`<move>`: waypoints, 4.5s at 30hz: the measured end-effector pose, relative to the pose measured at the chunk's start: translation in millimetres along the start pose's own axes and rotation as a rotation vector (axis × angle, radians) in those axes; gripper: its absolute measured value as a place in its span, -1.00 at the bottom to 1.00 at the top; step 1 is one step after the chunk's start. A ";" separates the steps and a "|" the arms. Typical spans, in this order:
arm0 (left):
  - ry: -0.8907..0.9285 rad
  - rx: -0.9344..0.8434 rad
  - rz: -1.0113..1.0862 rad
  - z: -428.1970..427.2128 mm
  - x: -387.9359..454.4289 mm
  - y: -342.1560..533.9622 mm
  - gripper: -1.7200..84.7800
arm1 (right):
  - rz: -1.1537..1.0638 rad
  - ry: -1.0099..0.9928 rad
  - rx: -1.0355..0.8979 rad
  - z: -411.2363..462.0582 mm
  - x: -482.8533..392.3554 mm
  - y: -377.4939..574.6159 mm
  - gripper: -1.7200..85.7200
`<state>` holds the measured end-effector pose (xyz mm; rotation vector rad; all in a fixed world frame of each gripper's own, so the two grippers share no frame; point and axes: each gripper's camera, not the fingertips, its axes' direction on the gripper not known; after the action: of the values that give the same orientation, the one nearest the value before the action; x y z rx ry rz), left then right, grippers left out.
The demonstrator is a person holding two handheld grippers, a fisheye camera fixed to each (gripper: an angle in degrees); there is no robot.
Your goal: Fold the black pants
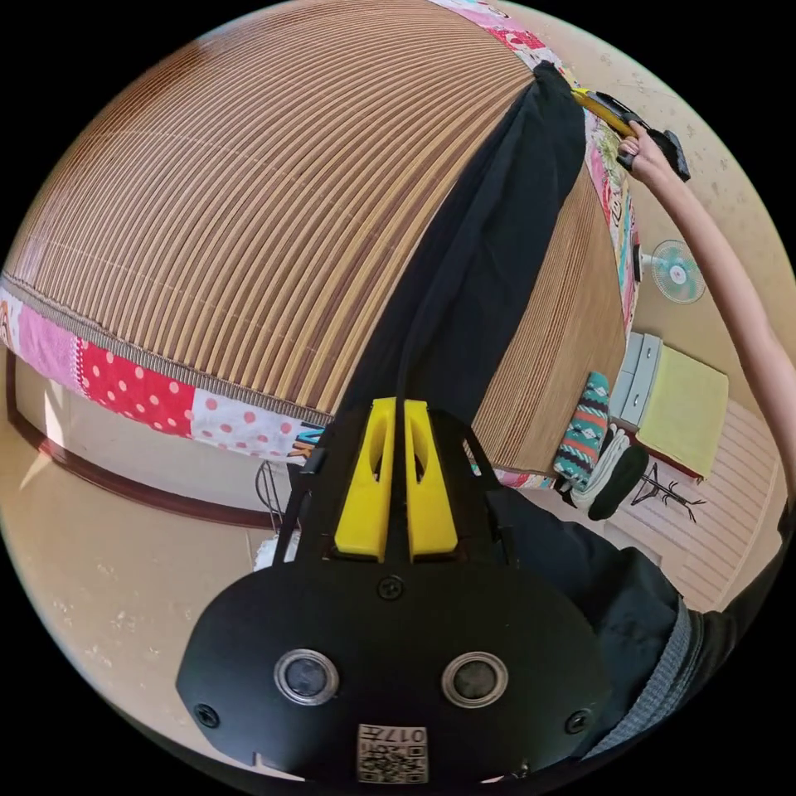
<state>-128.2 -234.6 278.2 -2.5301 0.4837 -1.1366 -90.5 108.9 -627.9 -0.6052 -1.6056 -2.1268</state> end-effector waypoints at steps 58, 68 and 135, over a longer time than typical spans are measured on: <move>0.279 -0.209 0.306 -159.1 125.6 -140.1 -0.77 | 0.611 -0.479 0.101 -3.7 151.2 389.1 -0.70; 0.356 -0.219 0.419 -136.1 205.9 -238.3 -0.74 | 0.533 -0.609 0.147 8.2 231.7 300.0 -0.68; 0.062 -0.290 0.569 -23.1 239.4 63.6 -0.84 | 0.470 -0.339 -0.044 57.6 -22.1 531.2 -0.88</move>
<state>-7.0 -397.6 421.8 -2.3338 1.3639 -0.9722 230.2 30.0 -207.3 -1.2737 -1.3968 -1.7766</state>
